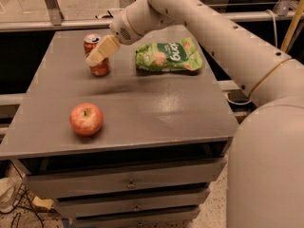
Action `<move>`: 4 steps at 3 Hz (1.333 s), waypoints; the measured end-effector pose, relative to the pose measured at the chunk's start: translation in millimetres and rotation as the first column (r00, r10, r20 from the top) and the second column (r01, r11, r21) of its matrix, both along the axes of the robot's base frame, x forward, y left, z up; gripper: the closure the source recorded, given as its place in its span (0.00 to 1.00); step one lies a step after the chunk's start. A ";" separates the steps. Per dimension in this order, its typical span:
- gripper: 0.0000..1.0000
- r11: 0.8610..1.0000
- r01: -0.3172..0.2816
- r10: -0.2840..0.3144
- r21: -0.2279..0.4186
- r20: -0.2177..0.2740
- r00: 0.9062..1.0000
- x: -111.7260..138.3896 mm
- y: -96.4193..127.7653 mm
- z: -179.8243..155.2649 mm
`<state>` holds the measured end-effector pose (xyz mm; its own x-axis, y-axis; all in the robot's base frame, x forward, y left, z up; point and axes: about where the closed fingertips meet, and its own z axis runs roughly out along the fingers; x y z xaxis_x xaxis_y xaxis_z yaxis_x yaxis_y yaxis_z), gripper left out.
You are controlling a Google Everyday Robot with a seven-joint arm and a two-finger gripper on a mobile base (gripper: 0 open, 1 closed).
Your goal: Move coke can near apple
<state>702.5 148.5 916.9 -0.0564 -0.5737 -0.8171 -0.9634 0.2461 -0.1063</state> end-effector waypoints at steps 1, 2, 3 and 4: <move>0.16 1.000 -0.008 0.008 -0.001 -0.007 1.000 6.4 16.0 -8.8; 0.29 1.000 -0.017 0.017 -0.006 -0.013 1.000 8.4 25.8 -14.4; 0.53 0.999 -0.042 0.042 0.000 -0.015 0.999 6.6 32.6 -14.2; 0.76 0.996 -0.088 0.088 0.015 0.001 0.996 0.0 27.2 -0.4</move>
Offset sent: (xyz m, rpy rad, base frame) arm 0.0113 0.0329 -0.0172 -0.0124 0.0140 0.0211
